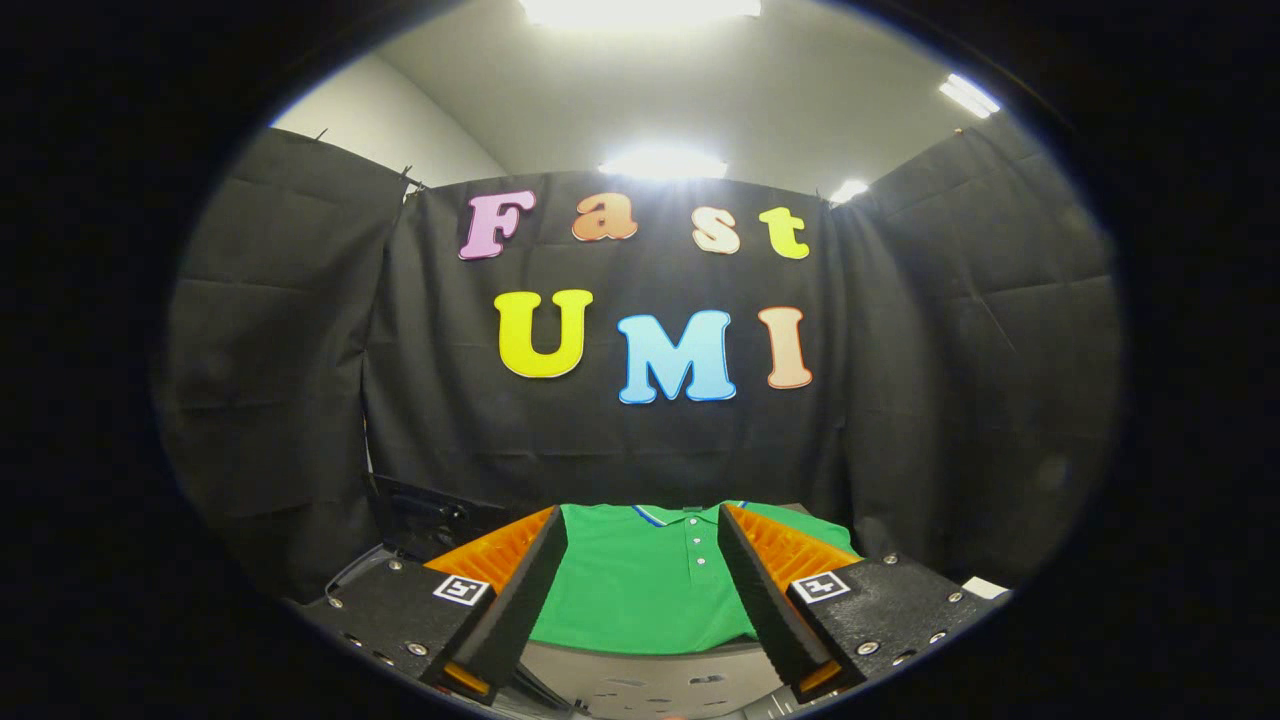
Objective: Put the clothes into the washing machine and then close the washing machine lid.
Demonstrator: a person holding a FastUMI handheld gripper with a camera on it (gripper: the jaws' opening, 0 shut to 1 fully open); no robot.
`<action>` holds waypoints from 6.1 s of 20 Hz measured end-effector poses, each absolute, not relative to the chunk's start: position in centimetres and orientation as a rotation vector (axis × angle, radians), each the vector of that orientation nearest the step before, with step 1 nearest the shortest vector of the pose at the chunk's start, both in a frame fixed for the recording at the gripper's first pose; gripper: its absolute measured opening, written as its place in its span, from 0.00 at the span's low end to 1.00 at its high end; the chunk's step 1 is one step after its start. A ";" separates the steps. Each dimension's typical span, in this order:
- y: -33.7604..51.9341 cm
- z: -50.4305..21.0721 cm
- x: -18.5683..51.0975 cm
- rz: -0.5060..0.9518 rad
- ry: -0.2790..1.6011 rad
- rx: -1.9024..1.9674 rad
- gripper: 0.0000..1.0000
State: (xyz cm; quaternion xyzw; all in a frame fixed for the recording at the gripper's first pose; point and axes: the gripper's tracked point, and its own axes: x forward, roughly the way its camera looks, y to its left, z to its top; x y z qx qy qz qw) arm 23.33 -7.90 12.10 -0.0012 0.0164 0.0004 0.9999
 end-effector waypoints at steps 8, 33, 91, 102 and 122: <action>-10.5 8.1 32.2 0.027 0.252 0.055 0.94; -13.5 -2.7 43.4 0.061 0.656 -0.002 0.95; 25.3 14.1 34.9 0.646 0.339 0.368 0.00; 30.5 3.1 36.4 0.563 0.495 0.262 0.00; 31.9 -13.9 37.0 0.391 0.674 0.077 0.15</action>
